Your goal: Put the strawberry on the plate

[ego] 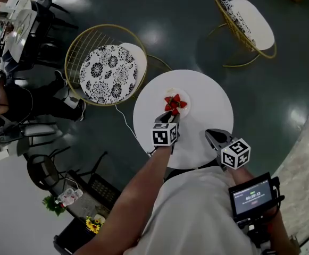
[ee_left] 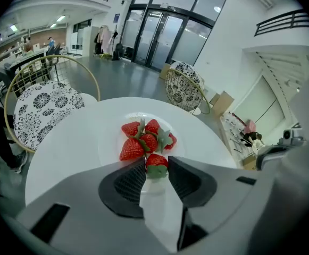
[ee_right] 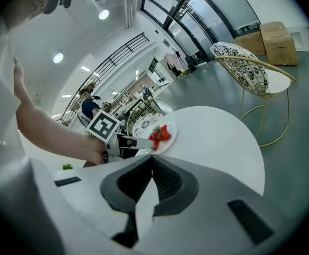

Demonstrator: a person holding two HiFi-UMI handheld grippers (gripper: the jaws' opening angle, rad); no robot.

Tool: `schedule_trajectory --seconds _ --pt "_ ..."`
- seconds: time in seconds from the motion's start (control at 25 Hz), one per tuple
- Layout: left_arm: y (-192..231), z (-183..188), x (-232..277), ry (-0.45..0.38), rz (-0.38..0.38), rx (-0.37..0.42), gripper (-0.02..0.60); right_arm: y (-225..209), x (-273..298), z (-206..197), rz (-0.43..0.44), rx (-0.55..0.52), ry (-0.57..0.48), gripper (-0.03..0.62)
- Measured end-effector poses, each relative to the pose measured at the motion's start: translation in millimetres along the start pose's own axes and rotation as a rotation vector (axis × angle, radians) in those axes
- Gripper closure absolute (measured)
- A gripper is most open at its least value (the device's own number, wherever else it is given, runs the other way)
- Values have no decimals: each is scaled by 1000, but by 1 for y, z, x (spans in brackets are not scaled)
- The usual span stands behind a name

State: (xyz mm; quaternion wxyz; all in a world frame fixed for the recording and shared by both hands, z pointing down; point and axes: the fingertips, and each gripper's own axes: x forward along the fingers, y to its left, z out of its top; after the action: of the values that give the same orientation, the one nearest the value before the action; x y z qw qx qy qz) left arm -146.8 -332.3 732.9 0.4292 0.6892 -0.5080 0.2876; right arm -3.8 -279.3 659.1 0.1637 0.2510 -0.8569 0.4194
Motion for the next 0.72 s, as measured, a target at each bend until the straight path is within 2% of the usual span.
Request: schedule_trajectory --seconds 0.24,0.72 --pt "-4 2 3 3 -8 7 440 -1 0 0 0 -2 -1 586" --pt "-5 3 -16 -54 0 28 439 -2 2 -1 17 -26 -3 586"
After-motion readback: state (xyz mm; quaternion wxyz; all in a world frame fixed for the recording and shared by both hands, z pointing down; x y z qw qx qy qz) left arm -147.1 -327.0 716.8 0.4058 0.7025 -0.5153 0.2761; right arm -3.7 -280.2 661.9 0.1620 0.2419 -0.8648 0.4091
